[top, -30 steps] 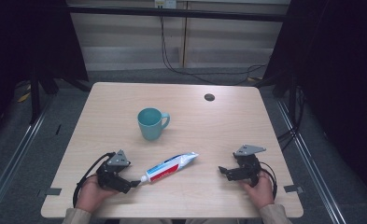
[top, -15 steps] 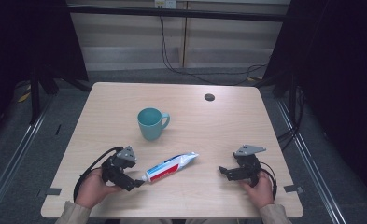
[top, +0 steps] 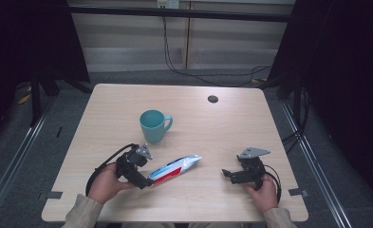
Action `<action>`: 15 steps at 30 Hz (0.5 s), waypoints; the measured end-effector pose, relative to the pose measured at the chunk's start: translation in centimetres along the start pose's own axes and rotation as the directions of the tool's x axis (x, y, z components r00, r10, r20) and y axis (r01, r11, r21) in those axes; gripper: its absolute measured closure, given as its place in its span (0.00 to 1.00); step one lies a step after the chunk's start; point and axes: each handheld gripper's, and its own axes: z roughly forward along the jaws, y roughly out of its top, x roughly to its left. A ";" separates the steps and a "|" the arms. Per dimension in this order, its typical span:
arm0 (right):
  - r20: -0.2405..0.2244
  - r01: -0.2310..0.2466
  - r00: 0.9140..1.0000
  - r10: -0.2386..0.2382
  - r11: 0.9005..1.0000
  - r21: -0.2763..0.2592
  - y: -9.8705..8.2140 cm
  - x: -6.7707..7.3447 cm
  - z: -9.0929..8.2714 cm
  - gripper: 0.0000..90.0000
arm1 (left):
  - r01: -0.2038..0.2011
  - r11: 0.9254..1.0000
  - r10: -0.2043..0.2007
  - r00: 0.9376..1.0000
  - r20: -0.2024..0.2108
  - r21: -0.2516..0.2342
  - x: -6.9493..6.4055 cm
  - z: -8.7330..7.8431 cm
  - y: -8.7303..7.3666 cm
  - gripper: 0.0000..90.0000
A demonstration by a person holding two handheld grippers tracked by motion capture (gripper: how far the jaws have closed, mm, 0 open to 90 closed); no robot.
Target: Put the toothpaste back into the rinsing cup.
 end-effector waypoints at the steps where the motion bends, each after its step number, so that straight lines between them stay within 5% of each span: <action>1: 0.000 0.000 1.000 0.000 1.000 0.000 0.0 0.0 0.0 0.14 | 0.004 1.000 -0.004 1.000 0.003 0.000 0.0 0.0 0.2 0.24; 15: 0.000 0.003 1.000 -0.003 1.000 -0.002 0.0 0.0 0.0 0.14 | -0.012 0.998 0.012 1.000 0.003 0.055 0.1 0.9 2.7 0.26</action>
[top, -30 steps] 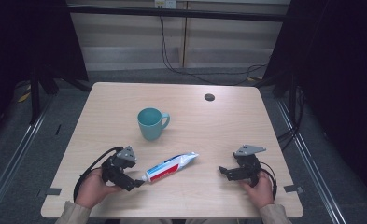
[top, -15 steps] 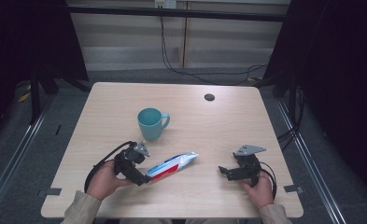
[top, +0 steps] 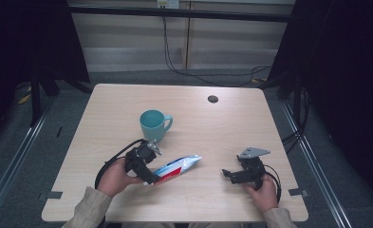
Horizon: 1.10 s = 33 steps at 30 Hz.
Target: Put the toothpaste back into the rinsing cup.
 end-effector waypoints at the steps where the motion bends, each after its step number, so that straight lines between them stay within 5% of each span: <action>1: 0.000 0.000 1.000 0.000 1.000 0.000 0.0 0.0 0.0 0.14 | 0.000 1.000 0.000 1.000 -0.001 0.002 0.0 0.0 0.2 0.26; 17: 0.000 0.000 1.000 0.000 1.000 0.000 0.0 0.0 0.0 0.14 | -0.015 1.000 0.015 1.000 -0.012 0.024 0.3 0.5 2.8 0.25; 33: 0.000 0.000 1.000 0.000 1.000 0.000 0.0 0.0 0.0 0.14 | -0.019 0.999 0.018 1.000 0.008 0.048 -0.5 2.8 4.9 0.26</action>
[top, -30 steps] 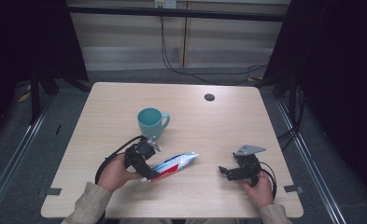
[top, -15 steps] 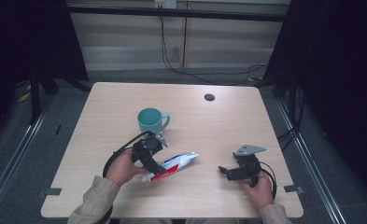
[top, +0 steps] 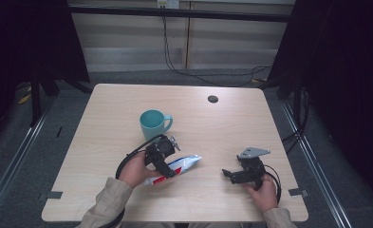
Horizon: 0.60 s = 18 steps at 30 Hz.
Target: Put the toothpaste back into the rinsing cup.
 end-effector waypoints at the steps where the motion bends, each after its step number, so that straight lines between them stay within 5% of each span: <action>1: 0.000 0.000 1.000 0.000 1.000 0.000 0.0 0.0 0.0 0.14 | -0.003 1.000 0.003 1.000 -0.002 0.005 0.0 0.0 0.1 0.27; 18: 0.000 0.000 1.000 0.000 1.000 0.000 0.0 0.0 0.0 0.14 | 0.010 0.999 -0.009 1.000 -0.013 0.032 -0.5 1.4 1.1 0.33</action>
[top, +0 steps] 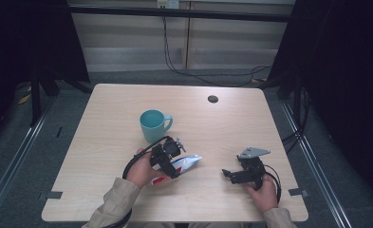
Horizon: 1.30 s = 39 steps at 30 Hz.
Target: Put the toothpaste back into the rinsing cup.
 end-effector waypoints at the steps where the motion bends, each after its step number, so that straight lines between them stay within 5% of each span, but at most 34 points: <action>1: 0.000 0.000 1.000 0.000 1.000 0.000 0.0 0.0 0.0 0.14 | 0.002 1.000 -0.002 1.000 -0.002 0.009 0.0 0.0 0.0 0.33; 13: 0.000 0.000 1.000 0.000 1.000 0.000 0.0 0.0 0.0 0.14 | -0.002 0.998 0.002 1.000 -0.005 0.055 -0.3 0.8 0.1 0.43; 25: 0.000 0.001 1.000 -0.001 1.000 0.000 0.0 0.0 0.0 0.14 | 0.030 0.994 -0.028 0.999 -0.016 0.101 -0.7 1.0 0.4 0.68; 30: -0.001 0.001 1.000 -0.001 1.000 0.000 0.0 0.0 0.0 0.14 | 0.043 0.994 -0.042 0.999 -0.012 0.098 -0.8 0.8 0.4 0.79; 39: 0.000 0.001 1.000 -0.001 1.000 0.000 0.0 0.0 0.0 0.14 | 0.058 0.997 -0.058 0.998 -0.002 0.041 -0.8 0.3 -0.6 0.81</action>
